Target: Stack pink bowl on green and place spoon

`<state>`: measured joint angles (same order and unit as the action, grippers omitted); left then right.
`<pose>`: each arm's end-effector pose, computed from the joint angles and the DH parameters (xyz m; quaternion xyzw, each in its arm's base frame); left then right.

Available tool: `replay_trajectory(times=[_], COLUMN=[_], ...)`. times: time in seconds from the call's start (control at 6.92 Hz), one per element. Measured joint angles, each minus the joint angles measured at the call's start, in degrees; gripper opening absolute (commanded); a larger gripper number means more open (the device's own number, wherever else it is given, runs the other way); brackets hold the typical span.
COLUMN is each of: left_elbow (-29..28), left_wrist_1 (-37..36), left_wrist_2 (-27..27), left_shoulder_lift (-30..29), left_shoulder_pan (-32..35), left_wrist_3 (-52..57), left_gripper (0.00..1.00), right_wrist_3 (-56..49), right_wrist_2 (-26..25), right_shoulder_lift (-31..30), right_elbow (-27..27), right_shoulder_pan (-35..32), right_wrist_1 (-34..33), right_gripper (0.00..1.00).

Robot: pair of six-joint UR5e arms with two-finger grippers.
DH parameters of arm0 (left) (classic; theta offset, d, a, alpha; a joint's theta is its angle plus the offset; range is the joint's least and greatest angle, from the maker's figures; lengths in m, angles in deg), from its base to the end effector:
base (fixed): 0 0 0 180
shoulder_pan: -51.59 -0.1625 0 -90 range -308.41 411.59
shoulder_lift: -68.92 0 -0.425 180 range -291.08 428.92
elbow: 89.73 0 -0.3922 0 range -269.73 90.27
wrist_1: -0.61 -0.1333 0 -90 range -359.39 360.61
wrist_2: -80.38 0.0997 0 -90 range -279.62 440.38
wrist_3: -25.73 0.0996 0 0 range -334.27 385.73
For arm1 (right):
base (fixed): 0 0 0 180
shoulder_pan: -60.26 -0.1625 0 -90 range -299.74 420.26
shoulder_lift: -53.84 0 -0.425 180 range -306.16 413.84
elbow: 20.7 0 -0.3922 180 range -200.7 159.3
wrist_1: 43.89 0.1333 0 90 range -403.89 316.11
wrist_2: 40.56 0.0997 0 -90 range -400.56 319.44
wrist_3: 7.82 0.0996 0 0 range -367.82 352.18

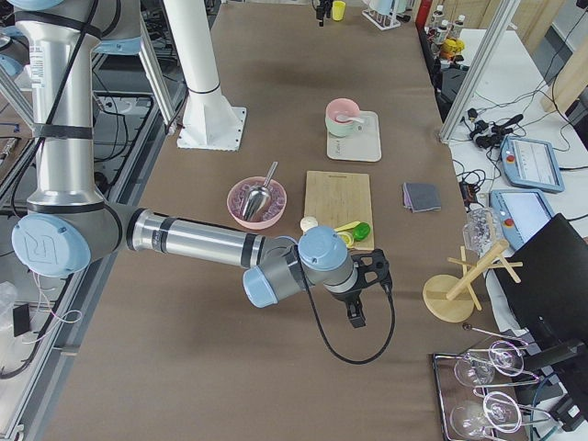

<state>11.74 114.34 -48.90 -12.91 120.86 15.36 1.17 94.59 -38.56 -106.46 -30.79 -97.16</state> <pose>0.0954 -0.4504 0.5840 0.1244 0.3738 0.1609 0.9049 0.0717 -0.4920 0.6433 0.2134 -0.3864 -0.0212 0.8970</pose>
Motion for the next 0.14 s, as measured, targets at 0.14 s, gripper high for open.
replay_trajectory(times=[0.14], left_elbow=[-0.1], left_wrist_1=[0.0], left_wrist_2=[0.0], left_shoulder_lift=[0.0], left_shoulder_pan=[0.0], left_wrist_3=[0.0], left_gripper=[0.98], right_wrist_3=[0.1], right_wrist_2=[1.9], right_shoulder_lift=[0.0], right_elbow=[-1.2], right_shoulder_pan=[0.1], right_wrist_1=[0.0], right_gripper=[1.00])
